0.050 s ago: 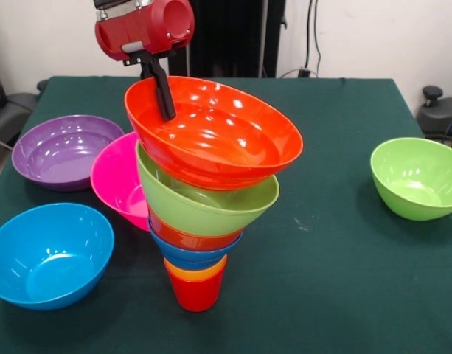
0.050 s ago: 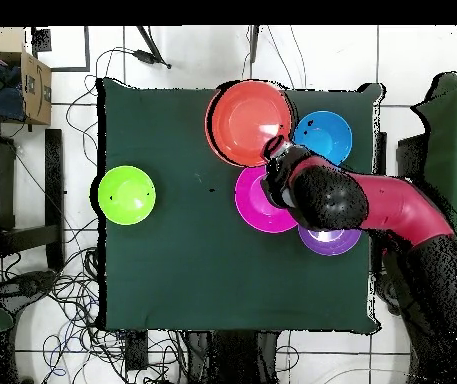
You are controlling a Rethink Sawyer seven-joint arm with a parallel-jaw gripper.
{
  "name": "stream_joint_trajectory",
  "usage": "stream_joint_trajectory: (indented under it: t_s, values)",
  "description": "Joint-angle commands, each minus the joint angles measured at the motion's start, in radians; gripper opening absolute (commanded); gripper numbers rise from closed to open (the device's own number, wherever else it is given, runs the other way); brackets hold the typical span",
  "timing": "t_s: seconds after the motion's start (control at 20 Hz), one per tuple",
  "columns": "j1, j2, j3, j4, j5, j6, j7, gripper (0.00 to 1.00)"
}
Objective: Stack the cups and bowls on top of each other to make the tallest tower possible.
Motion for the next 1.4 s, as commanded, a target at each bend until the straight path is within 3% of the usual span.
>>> stream_joint_trajectory:
  t_s: [0.05,1.4]
  values:
    - [0.015,0.007,0.016,0.048,-0.075,-0.061,-0.08,0.0]
    - [0.037,0.029,0.005,0.009,-0.086,-0.065,-0.074,0.0]
